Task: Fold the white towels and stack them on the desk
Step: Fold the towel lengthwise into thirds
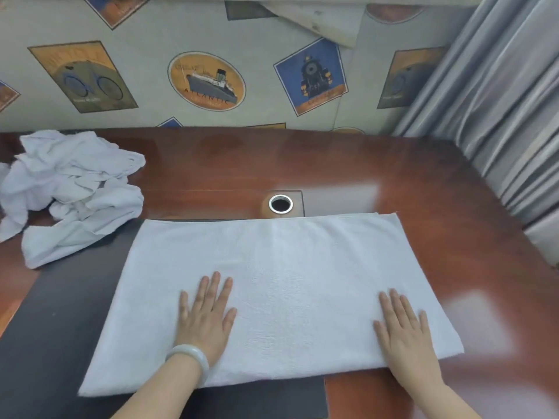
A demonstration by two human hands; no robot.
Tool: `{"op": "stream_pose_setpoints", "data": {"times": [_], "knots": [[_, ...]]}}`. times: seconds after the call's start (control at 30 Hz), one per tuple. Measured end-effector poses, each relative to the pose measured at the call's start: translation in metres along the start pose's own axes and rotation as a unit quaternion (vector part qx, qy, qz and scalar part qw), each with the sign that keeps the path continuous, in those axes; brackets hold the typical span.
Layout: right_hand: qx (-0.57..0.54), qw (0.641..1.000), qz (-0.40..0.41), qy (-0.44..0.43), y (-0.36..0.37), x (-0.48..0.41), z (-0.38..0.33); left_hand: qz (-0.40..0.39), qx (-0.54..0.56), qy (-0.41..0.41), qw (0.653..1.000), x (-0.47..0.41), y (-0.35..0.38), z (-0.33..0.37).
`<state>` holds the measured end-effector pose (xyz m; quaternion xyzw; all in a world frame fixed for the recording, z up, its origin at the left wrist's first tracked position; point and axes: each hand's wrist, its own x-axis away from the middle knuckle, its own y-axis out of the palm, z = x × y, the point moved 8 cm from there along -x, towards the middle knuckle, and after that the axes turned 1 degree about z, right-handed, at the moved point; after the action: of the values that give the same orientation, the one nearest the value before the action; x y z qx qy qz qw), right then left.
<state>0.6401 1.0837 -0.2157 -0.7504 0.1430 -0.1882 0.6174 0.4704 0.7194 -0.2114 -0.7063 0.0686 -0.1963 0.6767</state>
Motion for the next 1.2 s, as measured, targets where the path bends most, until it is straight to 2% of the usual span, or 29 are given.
{"op": "stream_pose_setpoints", "data": {"times": [0.07,0.13,0.27,0.3,0.4,0.5,0.6,0.67,0.7,0.73,0.77,0.83,0.87,0.9,0.97,1.03,1.07,1.1,1.13,1.2], "knots": [[-0.024,0.998,0.021,0.051,-0.015,0.004,0.028,-0.019,0.012,-0.019,1.0,-0.001,-0.012,0.014],[-0.053,0.992,0.03,0.113,-0.034,0.008,0.052,-0.026,0.029,-0.004,0.999,0.008,-0.019,0.042],[-0.118,0.955,-0.017,0.272,-0.042,0.013,0.1,0.002,0.03,0.125,0.992,0.031,-0.013,0.115],[-0.149,0.939,-0.033,0.309,-0.036,0.014,0.11,-0.015,0.02,0.137,0.99,0.035,-0.012,0.128],[-0.312,0.853,-0.054,0.415,-0.027,0.021,0.125,-0.043,0.064,0.155,0.985,0.042,-0.017,0.157],[-0.445,0.759,-0.061,0.473,-0.021,0.025,0.128,-0.097,0.06,0.123,0.986,0.031,-0.017,0.161],[-0.565,0.664,-0.048,0.488,-0.026,0.024,0.115,-0.122,0.113,0.089,0.982,0.019,-0.029,0.16],[-0.615,0.646,-0.013,0.451,-0.041,0.016,0.099,-0.106,0.217,0.05,0.969,0.007,-0.044,0.157],[-0.627,0.66,0.002,0.414,-0.051,0.009,0.089,-0.098,0.299,0.018,0.949,0.0,-0.051,0.157],[-0.626,0.687,0.015,0.368,-0.062,0.003,0.075,-0.106,0.394,-0.022,0.913,-0.007,-0.056,0.159],[-0.611,0.723,0.025,0.321,-0.074,-0.002,0.058,-0.127,0.488,-0.057,0.862,-0.013,-0.062,0.164],[-0.555,0.796,0.036,0.238,-0.094,-0.006,0.017,-0.221,0.638,-0.101,0.731,-0.019,-0.071,0.186],[-0.518,0.831,0.038,0.199,-0.102,-0.005,-0.006,-0.279,0.669,-0.105,0.681,-0.019,-0.077,0.2],[-0.489,0.858,0.035,0.152,-0.107,-0.003,-0.033,-0.321,0.679,-0.098,0.653,-0.02,-0.083,0.211],[-0.469,0.882,-0.015,0.043,-0.108,0.004,-0.085,-0.349,0.68,-0.085,0.64,-0.024,-0.083,0.219],[-0.468,0.874,-0.123,-0.045,-0.098,0.012,-0.124,-0.308,0.656,-0.099,0.682,-0.026,-0.069,0.201],[-0.461,0.868,-0.173,-0.063,-0.092,0.014,-0.133,-0.279,0.638,-0.106,0.71,-0.027,-0.058,0.185],[-0.452,0.87,-0.193,-0.051,-0.087,0.01,-0.132,-0.257,0.624,-0.111,0.729,-0.025,-0.045,0.169],[-0.447,0.876,-0.179,-0.019,-0.084,0.002,-0.126,-0.245,0.621,-0.117,0.735,-0.021,-0.033,0.153],[-0.419,0.9,-0.106,0.057,-0.082,-0.024,-0.109,-0.233,0.625,-0.141,0.732,-0.01,-0.014,0.128]]}}
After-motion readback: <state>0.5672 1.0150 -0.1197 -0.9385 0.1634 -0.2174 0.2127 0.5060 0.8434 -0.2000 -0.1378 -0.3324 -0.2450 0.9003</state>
